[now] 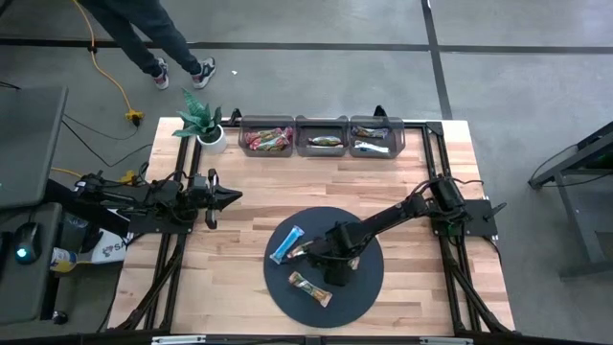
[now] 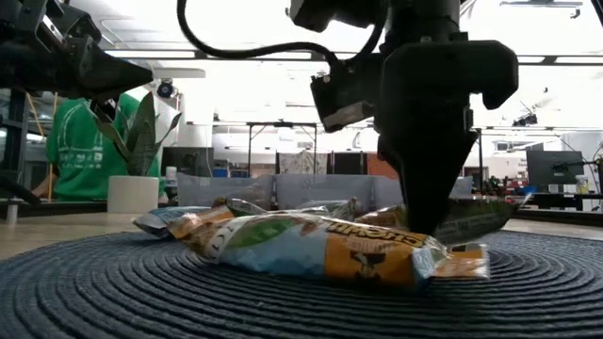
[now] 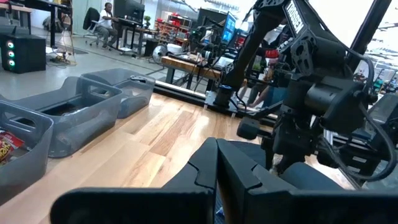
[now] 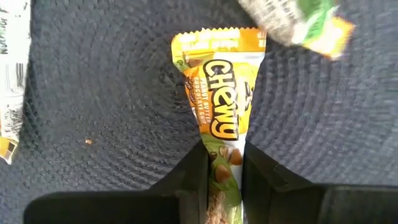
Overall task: Pick and place Granola Bars by type
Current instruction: Put the yellow granola bar into the middle black bin
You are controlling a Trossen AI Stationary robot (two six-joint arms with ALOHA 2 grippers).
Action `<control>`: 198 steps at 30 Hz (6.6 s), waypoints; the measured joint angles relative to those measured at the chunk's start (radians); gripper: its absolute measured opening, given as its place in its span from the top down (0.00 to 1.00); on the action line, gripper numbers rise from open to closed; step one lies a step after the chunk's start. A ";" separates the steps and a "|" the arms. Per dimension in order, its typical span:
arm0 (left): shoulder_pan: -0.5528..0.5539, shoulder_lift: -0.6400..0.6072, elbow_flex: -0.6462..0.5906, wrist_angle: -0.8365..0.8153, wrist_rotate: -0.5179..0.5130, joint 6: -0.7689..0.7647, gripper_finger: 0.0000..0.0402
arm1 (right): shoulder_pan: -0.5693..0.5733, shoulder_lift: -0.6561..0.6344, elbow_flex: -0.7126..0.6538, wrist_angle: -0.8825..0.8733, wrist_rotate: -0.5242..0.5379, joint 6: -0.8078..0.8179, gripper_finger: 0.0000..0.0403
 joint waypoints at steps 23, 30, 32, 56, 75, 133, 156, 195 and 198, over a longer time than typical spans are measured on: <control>0.000 0.000 0.000 0.000 0.001 0.000 1.00 | -0.045 -0.169 0.003 0.267 0.007 0.044 0.90; 0.000 0.000 0.000 0.000 0.002 0.000 1.00 | -0.122 -0.227 0.004 0.456 0.057 -0.041 0.90; 0.000 0.000 0.000 0.000 0.002 0.000 1.00 | -0.148 -0.242 0.004 0.505 0.058 -0.066 0.90; 0.000 0.000 0.000 0.000 0.001 0.000 1.00 | -0.510 -0.435 0.006 0.646 0.027 -0.389 0.90; 0.000 0.000 0.000 0.000 0.001 0.000 1.00 | -0.868 -0.407 0.006 0.597 -0.128 -0.791 0.91; 0.000 0.000 0.000 0.000 0.000 0.000 1.00 | -1.052 -0.072 0.005 0.390 -0.267 -0.992 0.67; 0.000 0.000 0.000 0.000 0.000 0.000 1.00 | -0.873 -0.416 0.005 0.424 -0.415 -0.754 0.54; 0.000 0.000 0.000 0.000 0.000 0.000 1.00 | -0.161 -0.335 0.005 0.367 -0.021 -0.285 0.54; 0.000 0.000 0.000 0.000 0.000 0.000 1.00 | -0.145 -0.285 0.005 0.322 -0.022 -0.294 0.54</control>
